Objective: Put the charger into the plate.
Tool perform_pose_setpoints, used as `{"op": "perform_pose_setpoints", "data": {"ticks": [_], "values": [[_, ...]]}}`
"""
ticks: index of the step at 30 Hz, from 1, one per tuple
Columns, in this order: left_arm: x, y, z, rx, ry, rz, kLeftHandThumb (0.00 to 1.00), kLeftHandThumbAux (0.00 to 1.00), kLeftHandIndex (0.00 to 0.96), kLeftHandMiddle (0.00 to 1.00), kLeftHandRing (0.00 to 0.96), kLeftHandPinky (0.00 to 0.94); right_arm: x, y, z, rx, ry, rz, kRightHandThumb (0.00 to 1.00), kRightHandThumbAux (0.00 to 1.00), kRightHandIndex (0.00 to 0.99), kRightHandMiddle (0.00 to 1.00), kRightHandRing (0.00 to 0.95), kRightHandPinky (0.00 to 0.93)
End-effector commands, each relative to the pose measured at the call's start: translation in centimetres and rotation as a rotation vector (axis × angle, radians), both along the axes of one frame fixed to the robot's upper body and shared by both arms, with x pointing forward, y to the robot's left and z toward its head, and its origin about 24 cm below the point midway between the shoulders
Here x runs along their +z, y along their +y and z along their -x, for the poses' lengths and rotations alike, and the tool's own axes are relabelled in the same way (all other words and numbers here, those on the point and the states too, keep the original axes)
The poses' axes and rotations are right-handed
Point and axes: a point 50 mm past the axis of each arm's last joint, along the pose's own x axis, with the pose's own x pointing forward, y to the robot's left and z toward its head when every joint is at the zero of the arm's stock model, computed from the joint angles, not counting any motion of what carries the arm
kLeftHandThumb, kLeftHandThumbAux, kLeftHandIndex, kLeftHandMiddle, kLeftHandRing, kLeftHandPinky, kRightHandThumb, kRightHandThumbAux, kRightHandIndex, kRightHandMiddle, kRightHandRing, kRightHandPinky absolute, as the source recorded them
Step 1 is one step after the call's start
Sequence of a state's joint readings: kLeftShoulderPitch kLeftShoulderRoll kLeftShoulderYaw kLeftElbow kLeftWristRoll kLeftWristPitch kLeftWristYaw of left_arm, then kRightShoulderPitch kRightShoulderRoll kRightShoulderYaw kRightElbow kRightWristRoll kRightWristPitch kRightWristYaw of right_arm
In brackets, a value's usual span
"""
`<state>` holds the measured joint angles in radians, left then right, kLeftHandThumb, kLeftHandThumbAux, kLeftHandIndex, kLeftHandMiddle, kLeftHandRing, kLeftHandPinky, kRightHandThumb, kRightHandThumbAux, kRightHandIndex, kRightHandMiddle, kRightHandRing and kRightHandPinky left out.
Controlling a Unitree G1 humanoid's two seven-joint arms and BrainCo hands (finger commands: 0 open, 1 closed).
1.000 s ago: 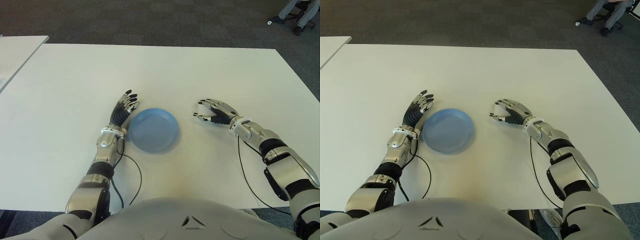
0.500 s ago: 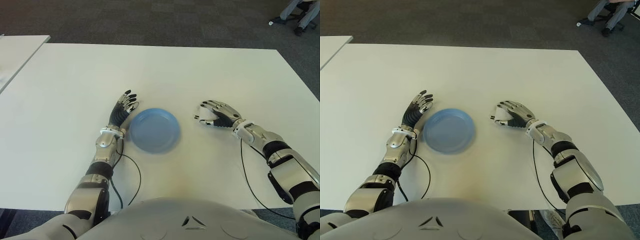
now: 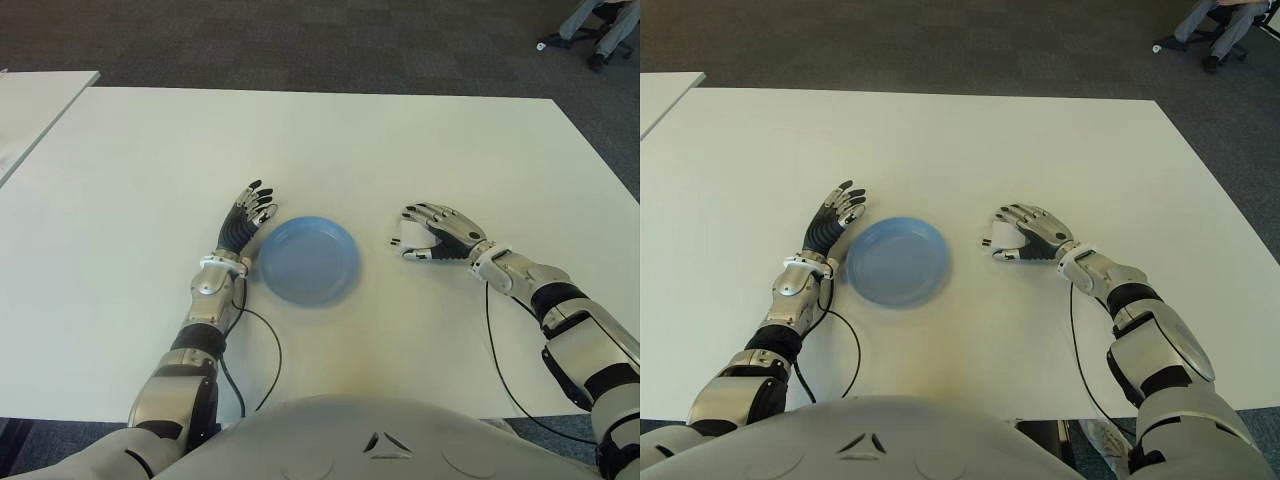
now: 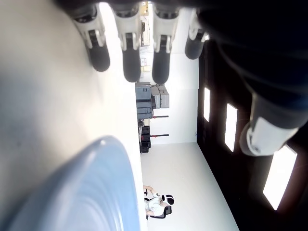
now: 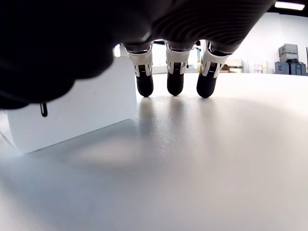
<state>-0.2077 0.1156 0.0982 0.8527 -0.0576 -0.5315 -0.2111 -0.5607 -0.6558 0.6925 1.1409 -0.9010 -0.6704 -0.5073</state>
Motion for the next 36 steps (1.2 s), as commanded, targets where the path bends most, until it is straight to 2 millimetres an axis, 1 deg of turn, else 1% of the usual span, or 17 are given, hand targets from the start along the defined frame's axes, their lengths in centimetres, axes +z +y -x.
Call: {"op": "perform_pose_setpoints", "data": {"ticks": [1,22,26,27,28,30,31,33,34,36], "values": [[-2.67,0.22,2.25,0.007,0.154,-0.003,0.0,0.539,0.062,0.188,0.174,0.167,-1.16,-0.58,0.95,0.002,0.066,0.063,0.239,0.157,0.0,0.0,0.0,0.0],[-2.62,0.07,2.21,0.007,0.141,0.001,0.0,0.539,0.071,0.192,0.179,0.168,-1.16,-0.91,0.92,-0.036,0.087,0.042,0.252,0.199,0.0,0.0,0.0,0.0],[-2.62,-0.04,2.19,0.005,0.138,0.0,0.0,0.538,0.077,0.197,0.183,0.169,-0.98,-0.92,0.77,-0.042,0.083,0.03,0.249,0.224,0.0,0.0,0.0,0.023],[-2.63,-0.1,2.19,0.004,0.138,0.0,0.0,0.537,0.079,0.198,0.184,0.169,-0.87,-0.9,0.69,-0.043,0.08,0.025,0.259,0.243,0.004,0.026,0.029,0.07],[-2.64,-0.14,2.2,0.003,0.138,0.001,0.0,0.537,0.08,0.198,0.184,0.169,-0.7,-0.81,0.56,-0.043,0.074,0.015,0.263,0.25,0.006,0.035,0.04,0.087],[-2.66,-0.25,2.18,0.003,0.138,0.002,0.0,0.537,0.084,0.199,0.185,0.171,-0.52,-0.73,0.43,-0.045,0.06,0.0,0.284,0.275,0.038,0.104,0.115,0.167],[-2.66,-0.28,2.18,0.003,0.137,0.002,0.0,0.538,0.086,0.201,0.187,0.175,-0.47,-0.71,0.41,-0.047,0.053,-0.007,0.294,0.284,0.064,0.165,0.184,0.23],[-2.68,-0.36,2.15,0.003,0.138,0.003,0.0,0.539,0.092,0.207,0.194,0.188,-0.49,-0.77,0.41,-0.056,0.039,-0.014,0.326,0.309,0.151,0.339,0.375,0.407],[-2.69,-0.4,2.13,0.004,0.138,0.004,0.0,0.54,0.093,0.208,0.195,0.19,-0.48,-0.92,0.37,-0.069,0.025,-0.014,0.331,0.314,0.168,0.369,0.406,0.438],[-2.68,-0.5,2.09,0.006,0.136,0.007,0.0,0.541,0.1,0.216,0.203,0.196,-0.47,-1.16,0.35,-0.086,-0.006,-0.015,0.405,0.383,0.303,0.519,0.519,0.555]]}}
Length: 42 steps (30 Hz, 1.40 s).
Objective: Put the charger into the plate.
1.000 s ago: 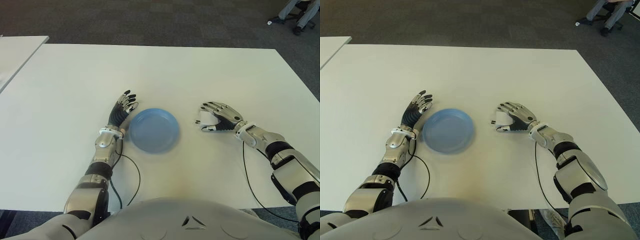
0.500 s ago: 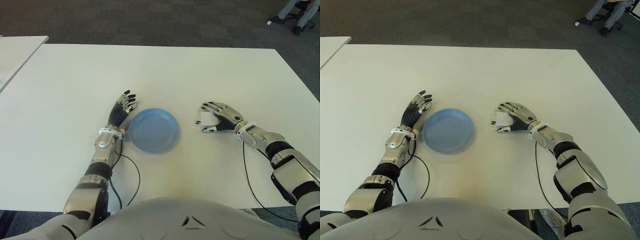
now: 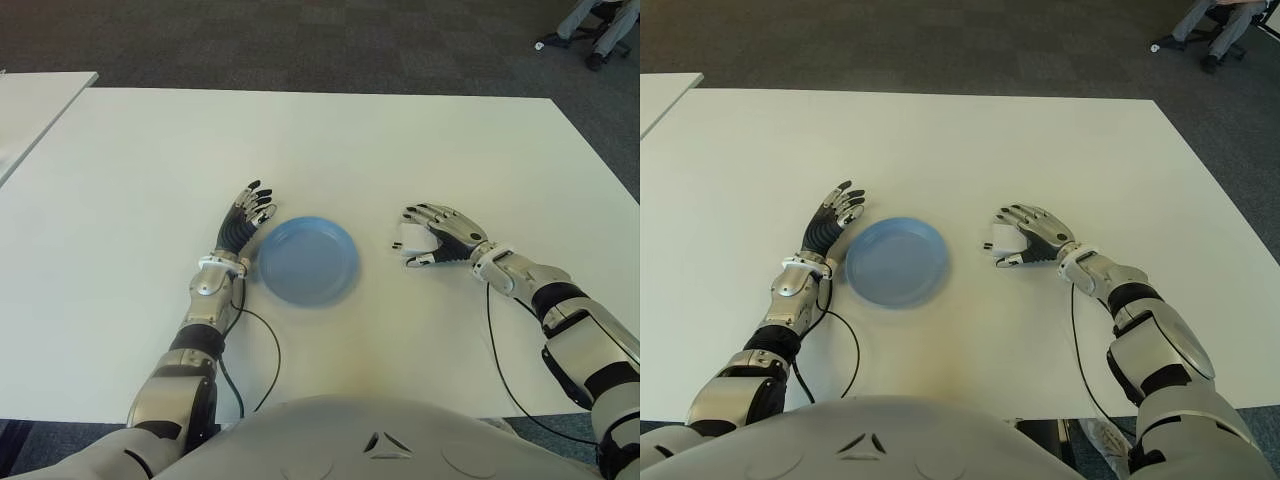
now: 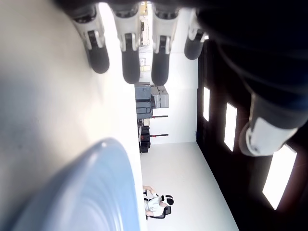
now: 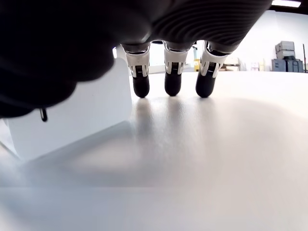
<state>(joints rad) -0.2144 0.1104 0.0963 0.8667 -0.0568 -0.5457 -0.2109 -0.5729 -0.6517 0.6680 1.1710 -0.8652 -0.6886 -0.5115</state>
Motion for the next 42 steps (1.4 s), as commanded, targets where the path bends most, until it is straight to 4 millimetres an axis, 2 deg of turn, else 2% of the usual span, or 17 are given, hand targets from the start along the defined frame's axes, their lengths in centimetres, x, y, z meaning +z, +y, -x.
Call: {"op": "perform_pose_setpoints", "data": {"ticks": [1,2,3,5,9,12,18,42], "values": [[-2.7,-0.3,2.1,0.01,0.141,0.004,0.0,0.542,0.102,0.218,0.205,0.198,-0.9,-0.9,0.7,-0.049,0.004,0.03,0.42,0.397,0.327,0.546,0.539,0.575],[-2.7,-0.3,2.1,0.011,0.14,0.005,0.0,0.542,0.104,0.22,0.207,0.2,-0.9,-0.9,0.7,-0.047,-0.007,0.03,0.443,0.417,0.361,0.584,0.567,0.603],[-2.7,-0.3,2.1,0.011,0.14,0.006,0.0,0.543,0.108,0.224,0.212,0.206,-0.9,-0.9,0.7,-0.045,-0.013,0.03,0.536,0.52,0.386,0.625,0.605,0.634],[-2.6,-0.5,2.1,0.01,0.138,0.009,0.0,0.544,0.114,0.231,0.217,0.213,-0.9,-0.8,0.7,-0.043,-0.043,0.037,0.623,0.609,0.409,0.67,0.65,0.675],[-2.6,-0.7,2.0,0.007,0.133,0.012,0.0,0.545,0.12,0.24,0.226,0.214,-0.8,-0.5,0.5,-0.031,-0.101,0.048,0.706,0.686,0.433,0.761,0.749,0.784],[-2.5,-0.8,2.0,0.007,0.13,0.015,0.0,0.543,0.118,0.241,0.226,0.206,-0.7,-0.3,0.4,-0.02,-0.134,0.058,0.726,0.701,0.438,0.813,0.807,0.839],[-2.5,-1.2,1.9,0.013,0.131,0.024,0.0,0.546,0.114,0.236,0.223,0.208,-0.4,-0.3,0.1,-0.005,-0.125,0.068,0.737,0.708,0.44,0.863,0.858,0.869],[-2.4,-2.0,1.5,0.02,0.112,0.05,0.0,0.535,0.113,0.238,0.227,0.214,1.4,-0.1,-0.9,0.024,-0.141,0.03,0.738,0.71,0.44,0.886,0.879,0.874]]}}
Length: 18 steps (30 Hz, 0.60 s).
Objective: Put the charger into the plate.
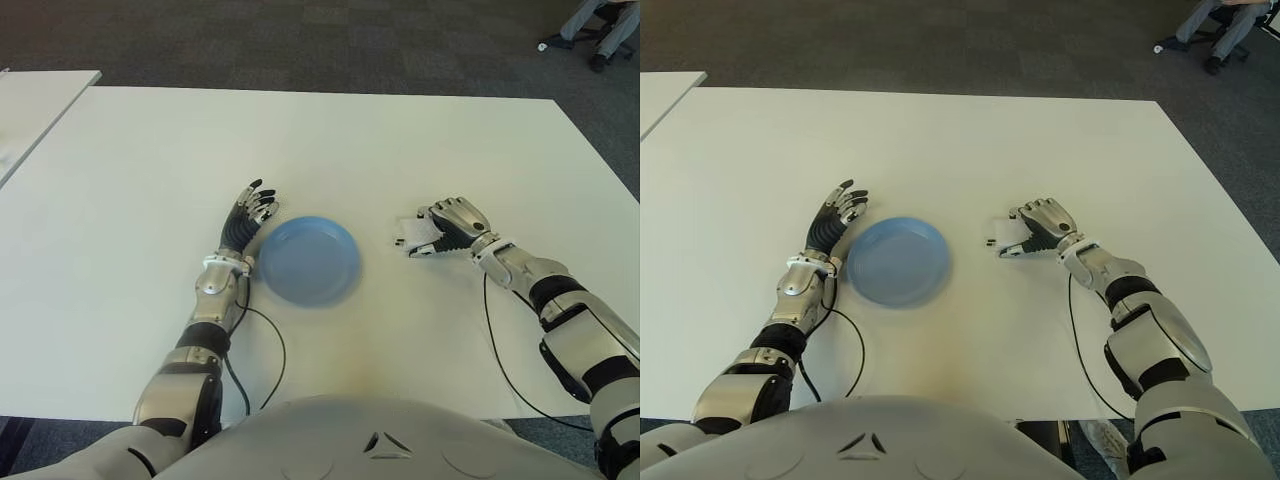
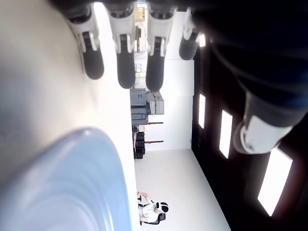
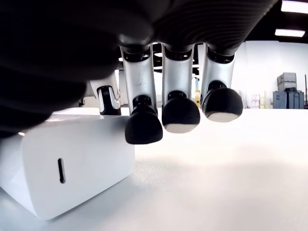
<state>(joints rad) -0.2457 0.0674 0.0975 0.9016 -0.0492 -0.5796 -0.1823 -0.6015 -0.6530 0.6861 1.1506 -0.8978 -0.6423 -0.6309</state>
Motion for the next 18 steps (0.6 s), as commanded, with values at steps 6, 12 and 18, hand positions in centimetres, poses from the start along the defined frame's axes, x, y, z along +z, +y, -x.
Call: {"op": "perform_pose_setpoints", "data": {"ticks": [6,12,18], "values": [[-2.7,-0.5,1.9,0.012,0.141,0.02,0.0,0.544,0.11,0.236,0.223,0.207,1.2,0.3,-0.6,0.048,-0.06,-0.007,0.739,0.71,0.44,0.892,0.884,0.875],[-2.7,-0.6,1.9,0.009,0.148,0.025,0.0,0.545,0.114,0.236,0.222,0.21,4.2,2.4,-2.2,0.121,-0.147,-0.094,0.739,0.71,0.44,0.895,0.888,0.876],[-2.8,-0.4,1.7,0.009,0.168,0.029,0.0,0.54,0.118,0.236,0.225,0.219,7.9,5.5,-2.0,0.232,-0.252,-0.238,0.742,0.709,0.44,0.896,0.89,0.874]]}}
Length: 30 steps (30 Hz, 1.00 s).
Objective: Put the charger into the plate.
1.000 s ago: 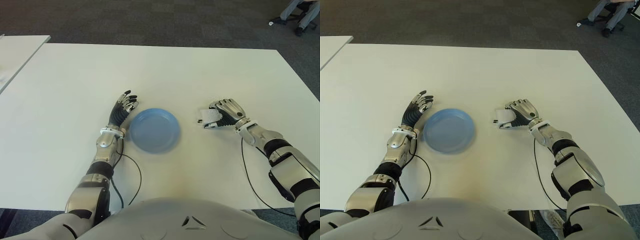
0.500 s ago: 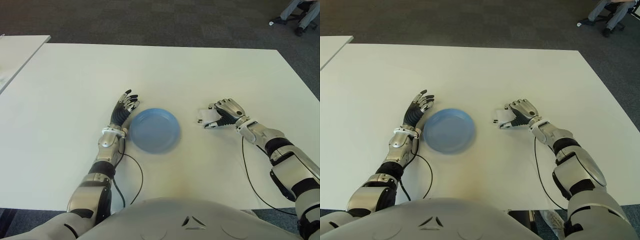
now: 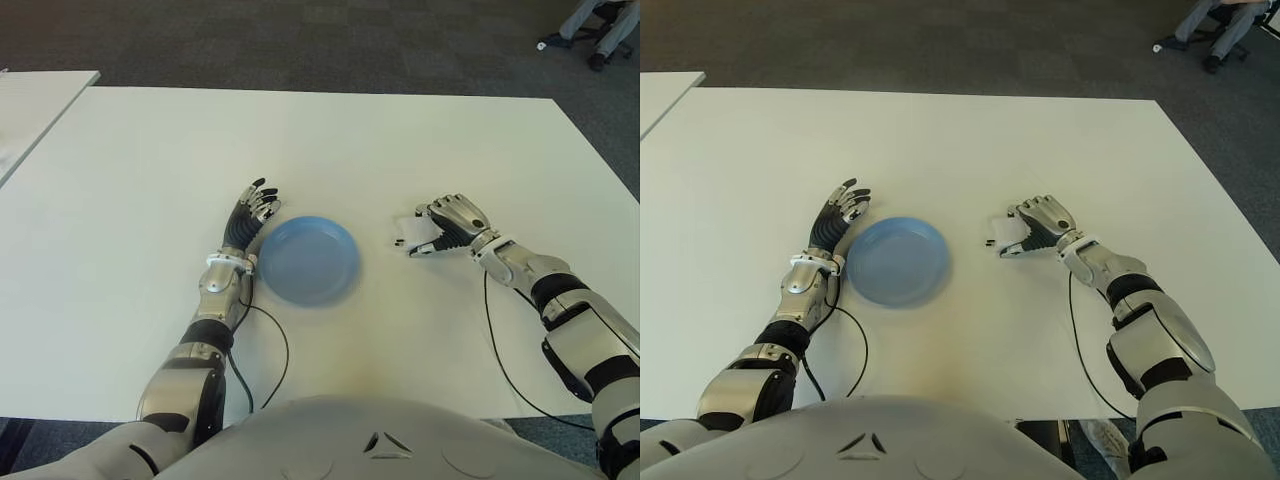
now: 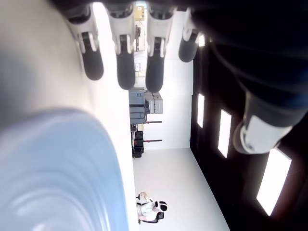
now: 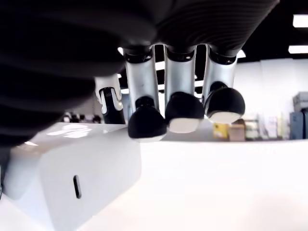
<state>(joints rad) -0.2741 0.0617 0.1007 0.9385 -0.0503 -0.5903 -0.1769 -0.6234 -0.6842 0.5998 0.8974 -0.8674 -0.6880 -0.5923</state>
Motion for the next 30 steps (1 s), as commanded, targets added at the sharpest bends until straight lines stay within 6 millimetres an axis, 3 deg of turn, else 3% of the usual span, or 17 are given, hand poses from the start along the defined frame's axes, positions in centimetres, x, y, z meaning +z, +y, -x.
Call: {"op": "perform_pose_setpoints", "data": {"ticks": [1,11,15,30], "values": [[-2.9,-0.1,2.1,0.008,0.171,0.023,0.0,0.54,0.12,0.237,0.227,0.222,3.4,2.6,0.1,0.088,-0.081,-0.122,0.743,0.709,0.44,0.896,0.89,0.873],[-3.1,0.2,2.0,0.016,0.189,0.02,0.0,0.547,0.115,0.236,0.224,0.209,6.7,6.4,1.0,0.142,-0.118,-0.241,0.748,0.708,0.441,0.893,0.891,0.874],[-3.0,0.2,1.9,0.021,0.186,0.018,0.0,0.55,0.117,0.238,0.228,0.222,8.2,9.2,1.7,0.206,-0.086,-0.3,0.749,0.708,0.441,0.889,0.887,0.868],[-2.9,0.6,1.8,0.053,0.179,0.008,0.0,0.54,0.102,0.218,0.204,0.181,8.5,13.4,3.1,0.269,0.024,-0.302,0.749,0.708,0.441,0.873,0.867,0.854]]}}
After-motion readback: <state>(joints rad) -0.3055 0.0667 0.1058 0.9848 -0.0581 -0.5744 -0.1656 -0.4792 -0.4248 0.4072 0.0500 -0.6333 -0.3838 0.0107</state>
